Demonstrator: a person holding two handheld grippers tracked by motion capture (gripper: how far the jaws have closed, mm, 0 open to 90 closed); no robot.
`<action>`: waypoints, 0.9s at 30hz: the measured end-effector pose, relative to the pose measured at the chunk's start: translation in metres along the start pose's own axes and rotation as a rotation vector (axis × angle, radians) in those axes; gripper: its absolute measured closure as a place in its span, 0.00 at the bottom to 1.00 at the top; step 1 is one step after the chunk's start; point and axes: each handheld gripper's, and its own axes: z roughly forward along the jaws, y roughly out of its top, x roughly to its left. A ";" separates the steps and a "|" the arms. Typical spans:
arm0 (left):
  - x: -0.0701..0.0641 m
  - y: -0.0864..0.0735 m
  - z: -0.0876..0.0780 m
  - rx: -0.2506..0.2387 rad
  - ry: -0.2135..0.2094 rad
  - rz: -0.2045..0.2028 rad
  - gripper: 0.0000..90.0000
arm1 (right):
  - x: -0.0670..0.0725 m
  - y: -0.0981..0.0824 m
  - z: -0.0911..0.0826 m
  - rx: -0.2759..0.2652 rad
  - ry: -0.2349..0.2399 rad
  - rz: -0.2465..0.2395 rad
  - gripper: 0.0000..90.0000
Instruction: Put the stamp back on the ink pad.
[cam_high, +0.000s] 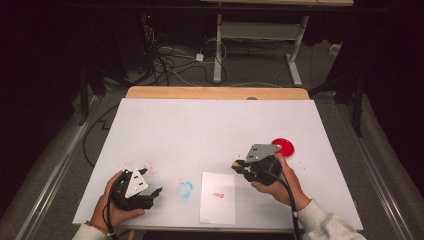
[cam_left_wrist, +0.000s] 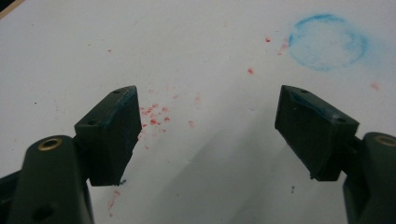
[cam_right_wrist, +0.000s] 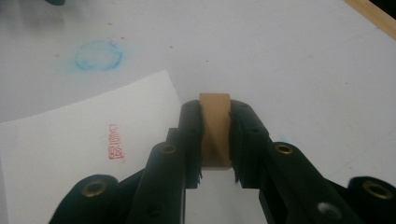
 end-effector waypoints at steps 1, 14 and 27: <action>0.000 0.000 0.000 0.001 0.003 0.000 0.24 | -0.003 -0.001 -0.001 0.002 -0.010 0.003 0.85; -0.002 0.003 0.001 0.003 0.002 0.011 0.24 | -0.055 -0.027 -0.025 0.003 -0.145 0.139 0.85; -0.004 0.004 0.000 0.002 0.005 0.019 0.24 | -0.087 -0.048 -0.044 0.023 -0.264 0.207 0.85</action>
